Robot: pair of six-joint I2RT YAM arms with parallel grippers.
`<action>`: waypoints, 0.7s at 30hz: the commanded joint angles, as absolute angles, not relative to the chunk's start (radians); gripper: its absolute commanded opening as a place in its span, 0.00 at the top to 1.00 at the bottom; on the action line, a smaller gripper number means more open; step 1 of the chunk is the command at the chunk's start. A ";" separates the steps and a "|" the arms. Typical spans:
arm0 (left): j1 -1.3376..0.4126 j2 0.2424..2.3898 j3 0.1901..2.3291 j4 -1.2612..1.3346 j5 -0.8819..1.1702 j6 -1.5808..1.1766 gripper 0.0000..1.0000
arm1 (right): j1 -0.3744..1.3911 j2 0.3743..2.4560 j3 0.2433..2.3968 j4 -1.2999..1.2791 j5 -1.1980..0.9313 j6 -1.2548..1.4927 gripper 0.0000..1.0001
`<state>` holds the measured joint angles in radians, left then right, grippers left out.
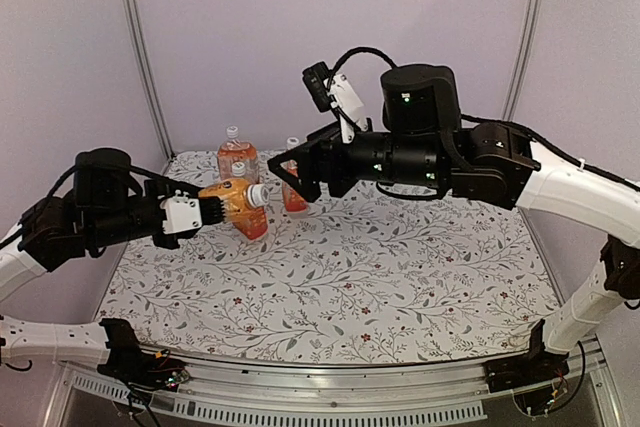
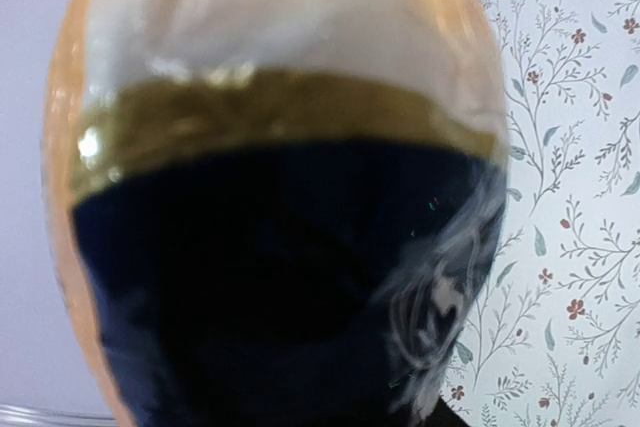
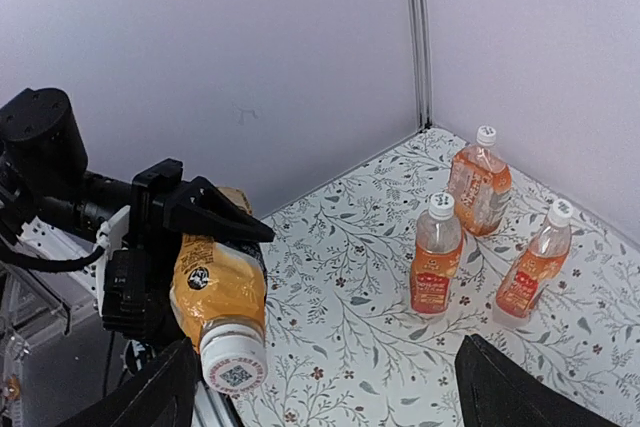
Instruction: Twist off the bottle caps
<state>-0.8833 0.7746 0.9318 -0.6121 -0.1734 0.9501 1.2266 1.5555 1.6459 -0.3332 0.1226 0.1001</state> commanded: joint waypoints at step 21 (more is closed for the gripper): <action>-0.891 0.772 0.926 -0.485 -0.262 1.005 0.81 | 1.179 1.717 1.771 -0.341 -0.190 0.656 0.75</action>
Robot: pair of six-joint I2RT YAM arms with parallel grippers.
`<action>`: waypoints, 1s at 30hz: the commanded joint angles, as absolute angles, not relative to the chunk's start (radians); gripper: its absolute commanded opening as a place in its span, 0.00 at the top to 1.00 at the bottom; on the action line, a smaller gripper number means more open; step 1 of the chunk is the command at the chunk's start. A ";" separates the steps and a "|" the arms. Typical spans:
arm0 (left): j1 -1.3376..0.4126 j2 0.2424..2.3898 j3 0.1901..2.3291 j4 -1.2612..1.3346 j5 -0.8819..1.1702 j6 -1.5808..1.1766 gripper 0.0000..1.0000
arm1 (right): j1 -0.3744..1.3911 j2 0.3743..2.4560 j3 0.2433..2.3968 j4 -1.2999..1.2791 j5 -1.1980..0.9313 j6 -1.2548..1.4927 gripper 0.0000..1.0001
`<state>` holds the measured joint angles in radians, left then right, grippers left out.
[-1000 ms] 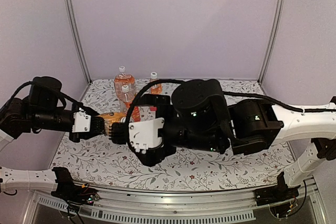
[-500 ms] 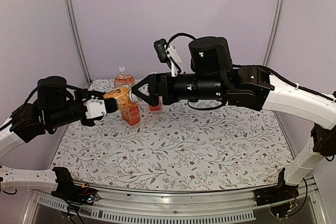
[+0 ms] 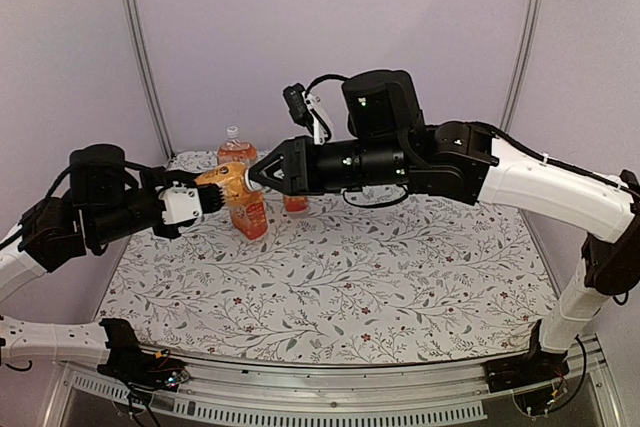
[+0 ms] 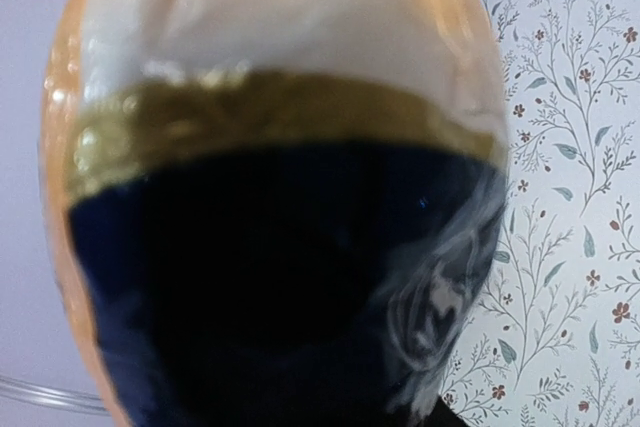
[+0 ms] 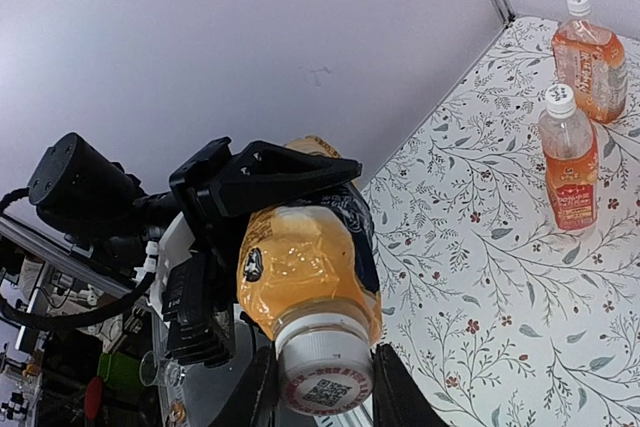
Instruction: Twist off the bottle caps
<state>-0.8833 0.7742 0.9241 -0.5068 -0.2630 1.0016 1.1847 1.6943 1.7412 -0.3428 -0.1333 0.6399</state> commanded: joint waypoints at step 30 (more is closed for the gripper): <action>-0.890 0.795 1.123 -1.145 0.261 1.018 0.85 | 1.620 1.652 1.646 -0.394 0.621 -1.073 1.00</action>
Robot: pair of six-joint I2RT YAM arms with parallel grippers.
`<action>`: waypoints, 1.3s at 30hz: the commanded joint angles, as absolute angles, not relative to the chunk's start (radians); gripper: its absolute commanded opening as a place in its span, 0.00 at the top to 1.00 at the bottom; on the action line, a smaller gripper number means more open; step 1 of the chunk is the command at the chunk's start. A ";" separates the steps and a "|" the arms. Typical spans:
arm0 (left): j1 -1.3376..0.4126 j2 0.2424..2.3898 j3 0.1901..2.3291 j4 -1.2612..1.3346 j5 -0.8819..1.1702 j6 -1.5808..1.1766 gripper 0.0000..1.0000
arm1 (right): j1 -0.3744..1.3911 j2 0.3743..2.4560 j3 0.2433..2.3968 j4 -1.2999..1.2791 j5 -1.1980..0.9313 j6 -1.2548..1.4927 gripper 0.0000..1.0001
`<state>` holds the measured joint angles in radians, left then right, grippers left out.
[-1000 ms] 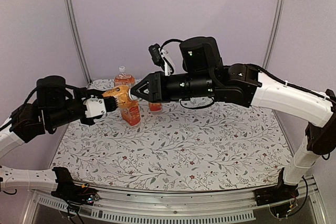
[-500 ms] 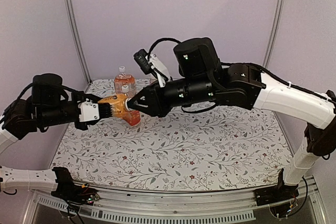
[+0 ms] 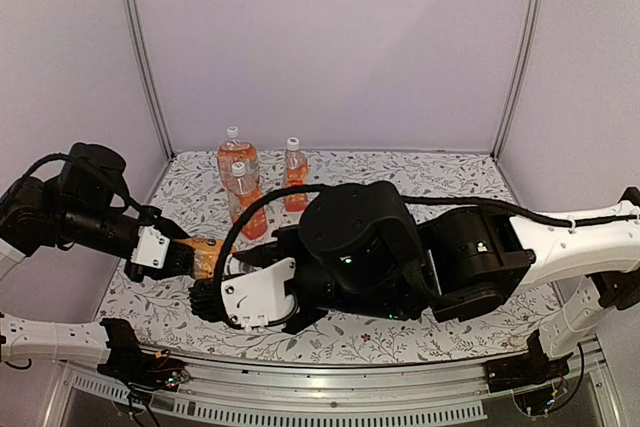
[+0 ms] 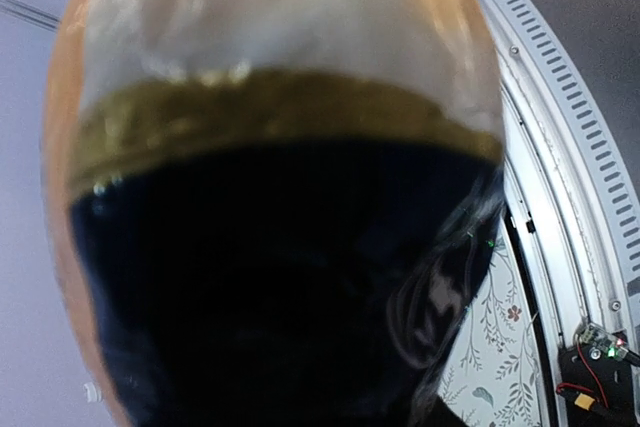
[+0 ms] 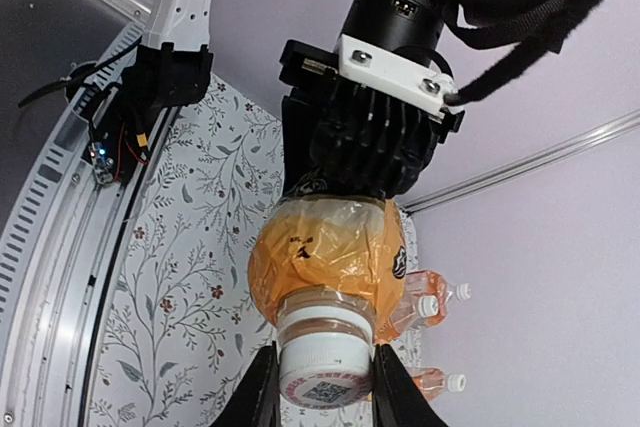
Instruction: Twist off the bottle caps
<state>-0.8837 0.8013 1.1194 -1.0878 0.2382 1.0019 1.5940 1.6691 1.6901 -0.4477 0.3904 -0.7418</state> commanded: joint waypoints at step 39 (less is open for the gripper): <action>-0.605 0.426 0.537 -0.280 0.245 -0.059 0.83 | 0.934 1.943 1.398 -0.909 0.051 0.597 1.00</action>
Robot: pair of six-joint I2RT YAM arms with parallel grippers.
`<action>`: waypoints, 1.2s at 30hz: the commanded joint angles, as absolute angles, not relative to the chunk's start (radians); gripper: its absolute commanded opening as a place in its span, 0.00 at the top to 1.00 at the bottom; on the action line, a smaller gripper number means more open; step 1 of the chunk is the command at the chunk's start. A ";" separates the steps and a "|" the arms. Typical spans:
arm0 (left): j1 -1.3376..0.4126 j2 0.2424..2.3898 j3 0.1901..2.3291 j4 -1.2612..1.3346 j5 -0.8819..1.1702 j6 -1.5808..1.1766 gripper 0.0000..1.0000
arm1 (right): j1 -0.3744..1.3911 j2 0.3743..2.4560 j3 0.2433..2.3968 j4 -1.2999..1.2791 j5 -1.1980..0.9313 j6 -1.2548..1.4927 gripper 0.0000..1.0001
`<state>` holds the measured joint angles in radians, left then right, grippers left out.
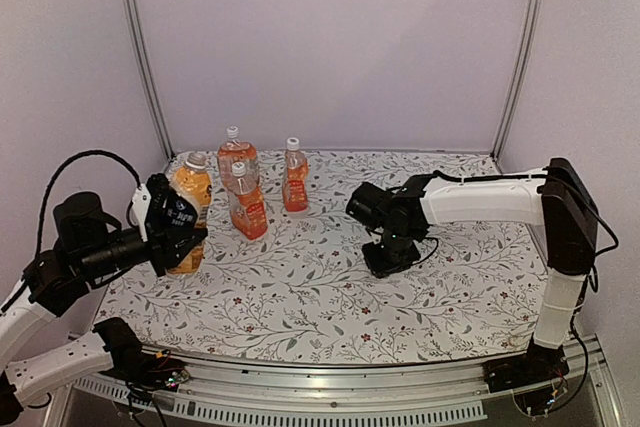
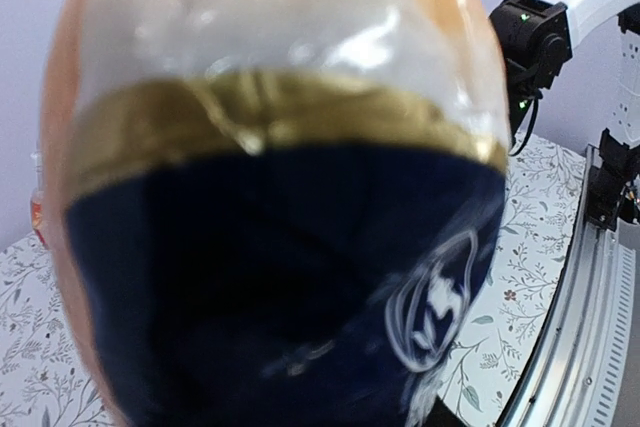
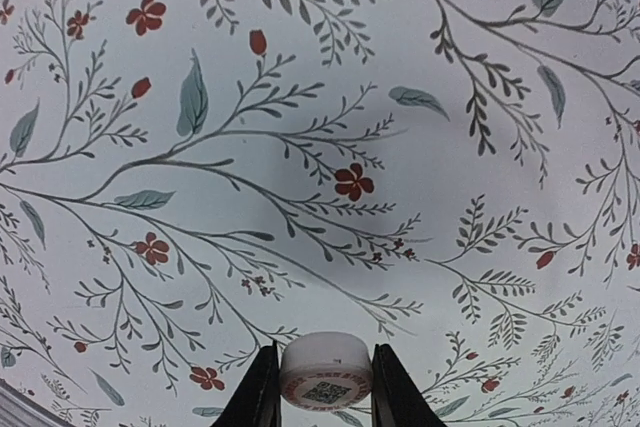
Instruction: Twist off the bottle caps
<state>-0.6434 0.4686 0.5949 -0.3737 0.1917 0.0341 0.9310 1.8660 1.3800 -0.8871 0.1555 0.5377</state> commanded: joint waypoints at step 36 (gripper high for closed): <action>-0.305 0.173 0.301 -0.116 0.810 -0.198 0.81 | 1.189 1.858 1.923 -0.312 -0.295 0.226 0.07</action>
<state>-0.3195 0.1841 0.3130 -0.1528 0.7082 -0.1810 1.1595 1.8881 1.8965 -0.7158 -0.0463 0.2996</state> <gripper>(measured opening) 0.373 0.923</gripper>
